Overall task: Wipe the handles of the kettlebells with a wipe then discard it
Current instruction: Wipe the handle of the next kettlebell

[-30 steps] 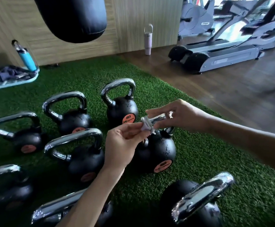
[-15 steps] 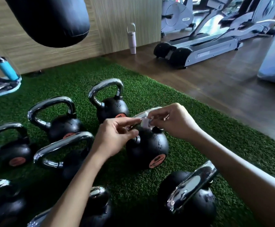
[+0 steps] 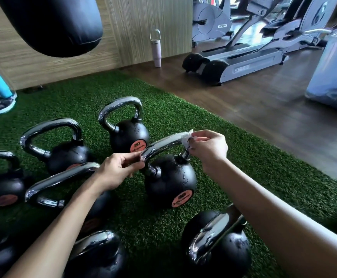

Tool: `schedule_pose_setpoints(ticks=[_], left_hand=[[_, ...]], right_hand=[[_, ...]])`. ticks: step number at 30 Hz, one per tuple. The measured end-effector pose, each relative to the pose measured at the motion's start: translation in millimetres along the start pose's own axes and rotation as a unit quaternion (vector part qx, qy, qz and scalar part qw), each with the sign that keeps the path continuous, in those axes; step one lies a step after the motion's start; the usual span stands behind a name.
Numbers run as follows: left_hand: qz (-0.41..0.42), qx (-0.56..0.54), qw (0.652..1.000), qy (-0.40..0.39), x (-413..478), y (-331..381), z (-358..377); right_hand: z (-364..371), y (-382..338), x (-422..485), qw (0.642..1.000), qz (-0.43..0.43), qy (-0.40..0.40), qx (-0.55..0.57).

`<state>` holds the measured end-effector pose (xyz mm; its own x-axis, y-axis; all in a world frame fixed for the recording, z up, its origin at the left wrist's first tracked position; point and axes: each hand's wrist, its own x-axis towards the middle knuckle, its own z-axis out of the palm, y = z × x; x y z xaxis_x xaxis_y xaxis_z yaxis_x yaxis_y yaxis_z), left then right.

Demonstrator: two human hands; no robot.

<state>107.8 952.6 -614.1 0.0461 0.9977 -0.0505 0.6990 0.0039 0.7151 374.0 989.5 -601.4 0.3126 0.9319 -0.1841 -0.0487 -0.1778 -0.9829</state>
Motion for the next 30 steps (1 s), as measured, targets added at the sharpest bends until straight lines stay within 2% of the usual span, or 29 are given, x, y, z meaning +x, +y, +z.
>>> schedule_pose_setpoints(ticks=[3, 5, 9, 16, 20, 23, 26, 30], left_hand=[[0.005, -0.001, 1.000, 0.023, -8.2, 0.2, 6.3], [0.003, 0.007, 1.000, 0.026, -12.6, 3.5, 6.3], [-0.007, 0.009, 0.999, 0.033, -29.1, 14.5, 13.6], [-0.020, 0.007, 0.994, 0.108, -55.2, 32.5, 40.9], [-0.031, 0.038, 0.996, 0.074, -54.0, 38.5, 33.3], [-0.040, 0.052, 0.998, 0.010, -40.3, 45.0, 6.2], [0.014, 0.098, 0.995, -0.017, -19.4, 58.4, -19.0], [0.058, 0.177, 0.976, -0.115, 4.1, 75.6, -39.4]], right_hand=[[5.8, 1.0, -1.0, 0.997, 0.035, 0.004, 0.074], [9.6, -5.6, -2.3, 0.993, 0.050, -0.027, 0.099], [20.5, -24.5, -5.2, 0.990, 0.050, -0.090, 0.093], [25.4, -35.2, 9.7, 0.974, 0.080, -0.192, 0.092], [14.7, -36.0, 24.1, 0.951, 0.124, -0.263, 0.108], [5.4, -32.6, 34.7, 0.965, 0.108, -0.225, 0.079], [0.9, -18.7, 41.6, 0.985, 0.064, -0.139, 0.074], [5.8, -0.7, 47.0, 0.996, 0.014, -0.080, 0.021]])
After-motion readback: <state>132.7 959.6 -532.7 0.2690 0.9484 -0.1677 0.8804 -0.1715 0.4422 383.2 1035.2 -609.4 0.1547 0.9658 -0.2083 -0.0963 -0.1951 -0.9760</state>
